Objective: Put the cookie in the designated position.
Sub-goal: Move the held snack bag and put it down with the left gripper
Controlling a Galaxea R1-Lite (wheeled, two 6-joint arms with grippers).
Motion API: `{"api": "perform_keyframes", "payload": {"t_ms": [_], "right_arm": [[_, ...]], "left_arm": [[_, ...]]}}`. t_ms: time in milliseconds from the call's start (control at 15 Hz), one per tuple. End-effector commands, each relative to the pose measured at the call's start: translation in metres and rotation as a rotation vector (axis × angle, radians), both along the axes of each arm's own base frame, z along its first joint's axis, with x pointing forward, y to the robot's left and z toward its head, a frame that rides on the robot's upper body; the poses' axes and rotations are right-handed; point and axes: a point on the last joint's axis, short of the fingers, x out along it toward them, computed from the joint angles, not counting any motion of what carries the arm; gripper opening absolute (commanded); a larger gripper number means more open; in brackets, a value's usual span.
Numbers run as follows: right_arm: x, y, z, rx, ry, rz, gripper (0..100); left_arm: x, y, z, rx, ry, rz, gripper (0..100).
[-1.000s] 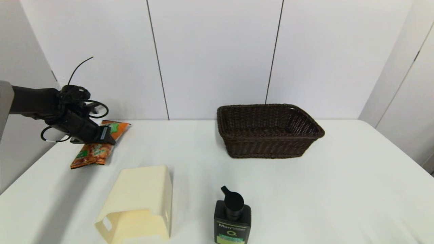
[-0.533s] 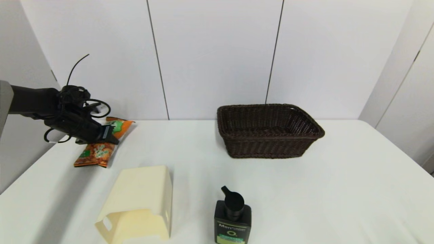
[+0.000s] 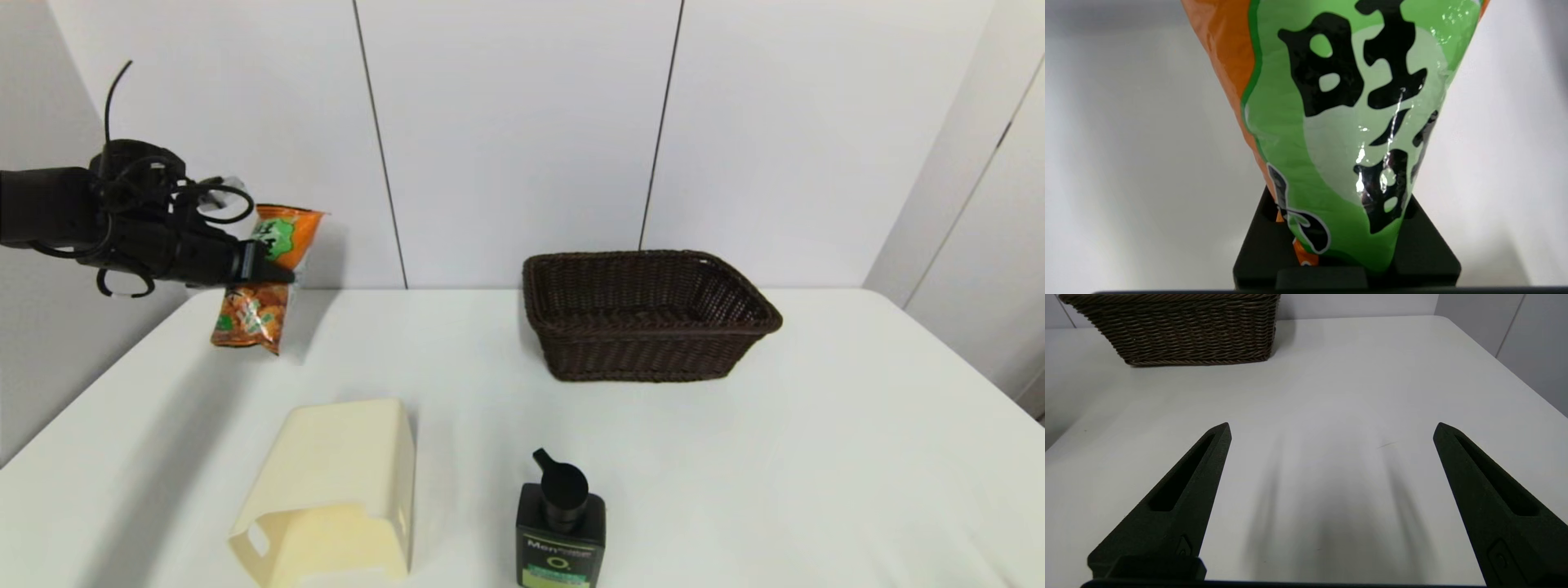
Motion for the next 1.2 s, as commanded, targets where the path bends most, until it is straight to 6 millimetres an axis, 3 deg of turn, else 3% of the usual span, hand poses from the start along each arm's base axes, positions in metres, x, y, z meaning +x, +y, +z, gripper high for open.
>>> {"api": "perform_keyframes", "payload": {"t_ms": [67,267,600,933,1200], "right_arm": [[0.000,0.000,0.000,0.001,0.001,0.000,100],[0.000,0.000,0.000,-0.001,0.001,0.000,100],[0.000,0.000,0.000,0.001,0.001,0.000,100],[0.000,0.000,0.000,0.001,0.001,0.000,100],[0.000,0.000,0.000,-0.001,0.001,0.000,100]], "left_arm": [[-0.004,-0.024,0.050,-0.030,-0.307,-0.141,0],[-0.009,-0.050,0.071,-0.077,-0.429,-0.294,0],[-0.018,-0.124,0.090,-0.132,-0.568,-0.546,0],[-0.033,-0.191,0.086,-0.182,-0.565,-0.718,0],[-0.049,-0.234,0.077,-0.243,-0.528,-0.904,0]]}}
